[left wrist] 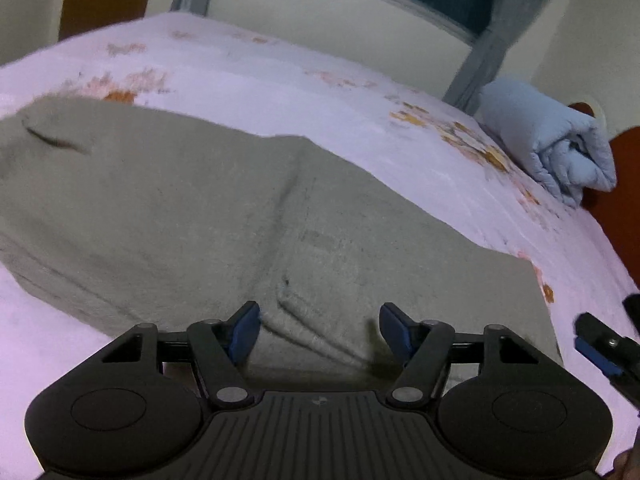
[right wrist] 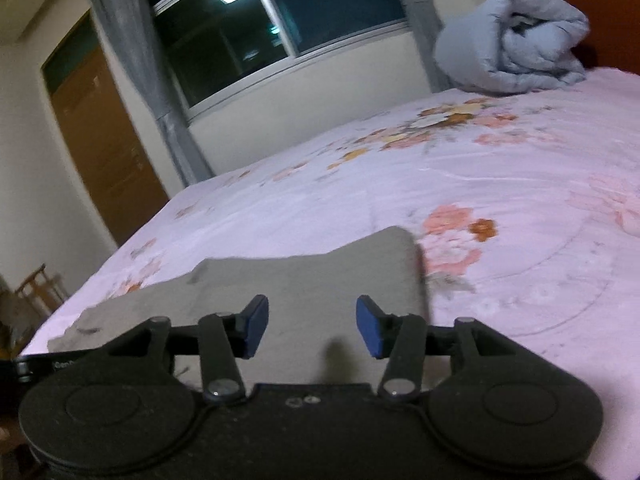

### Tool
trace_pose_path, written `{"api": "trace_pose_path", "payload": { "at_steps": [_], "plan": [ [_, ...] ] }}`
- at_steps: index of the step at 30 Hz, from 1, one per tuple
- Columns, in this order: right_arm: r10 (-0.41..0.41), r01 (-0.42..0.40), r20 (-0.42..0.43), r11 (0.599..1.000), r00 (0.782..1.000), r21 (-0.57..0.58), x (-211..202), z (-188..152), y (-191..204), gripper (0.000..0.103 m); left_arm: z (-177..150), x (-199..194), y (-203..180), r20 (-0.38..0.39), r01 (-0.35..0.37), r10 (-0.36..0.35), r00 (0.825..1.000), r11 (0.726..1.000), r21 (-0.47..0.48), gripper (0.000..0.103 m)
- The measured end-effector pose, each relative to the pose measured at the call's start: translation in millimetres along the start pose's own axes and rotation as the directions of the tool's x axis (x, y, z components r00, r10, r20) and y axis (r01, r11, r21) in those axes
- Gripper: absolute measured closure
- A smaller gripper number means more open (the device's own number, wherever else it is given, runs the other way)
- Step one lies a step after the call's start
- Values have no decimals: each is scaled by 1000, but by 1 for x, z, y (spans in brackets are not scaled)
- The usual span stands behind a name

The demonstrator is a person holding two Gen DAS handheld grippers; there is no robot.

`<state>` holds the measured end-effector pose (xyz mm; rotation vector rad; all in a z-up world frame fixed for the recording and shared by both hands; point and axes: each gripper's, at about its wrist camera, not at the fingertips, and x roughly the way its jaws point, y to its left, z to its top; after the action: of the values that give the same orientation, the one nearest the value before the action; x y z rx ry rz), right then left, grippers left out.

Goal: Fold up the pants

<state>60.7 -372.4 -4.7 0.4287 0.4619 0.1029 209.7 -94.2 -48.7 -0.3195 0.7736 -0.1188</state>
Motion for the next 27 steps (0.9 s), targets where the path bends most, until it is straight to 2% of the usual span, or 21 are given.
{"api": "trace_pose_path", "payload": {
  "at_steps": [2, 3, 4, 5, 10, 13, 16, 23, 24, 25, 26, 27],
  "plan": [
    [-7, 6, 22, 999, 1000, 43, -2, 6, -12, 58, 0, 7, -5, -12, -13, 13, 1000, 1000, -10, 36],
    [-11, 9, 29, 998, 1000, 60, -3, 9, -17, 56, -1, 8, -7, -12, -15, 14, 1000, 1000, -6, 42],
    [-17, 14, 35, 997, 999, 73, -4, 11, -23, 55, -2, 8, -8, -7, -23, 23, 1000, 1000, 3, 74],
    [-19, 16, 39, 997, 999, 79, -5, 11, -26, 54, -2, 7, -8, -1, -26, 26, 1000, 1000, 7, 81],
    [-14, 10, 33, 993, 999, 117, 3, 14, -43, 52, -2, -7, 1, 51, 31, -31, 998, 1000, -5, 86],
    [13, -17, 28, 990, 1000, 142, 12, 20, -50, 51, -5, -8, 6, 44, 35, -34, 998, 999, -24, 86],
    [87, -88, 13, 979, 996, 186, 30, 34, -58, 44, -10, 0, 15, 12, 25, -24, 1000, 998, -52, 85],
    [231, -210, -50, 941, 972, 267, 79, 62, -66, 44, -10, 5, 12, -6, 8, -8, 1000, 999, -34, 85],
    [267, -233, -75, 925, 961, 302, 90, 61, -69, 45, -9, 6, 13, -10, 7, -8, 1000, 999, -31, 84],
    [255, -204, -123, 925, 959, 321, 102, 59, -72, 49, -8, 7, 13, -14, 8, -8, 1000, 1000, -27, 83],
    [208, -136, -195, 935, 959, 328, 118, 56, -78, 52, -8, 8, 13, -21, 13, -14, 1000, 1000, -20, 82],
    [172, -81, -252, 938, 952, 337, 130, 51, -85, 72, -8, 8, 13, -22, 13, -14, 1000, 1000, -16, 82]
  ]
}}
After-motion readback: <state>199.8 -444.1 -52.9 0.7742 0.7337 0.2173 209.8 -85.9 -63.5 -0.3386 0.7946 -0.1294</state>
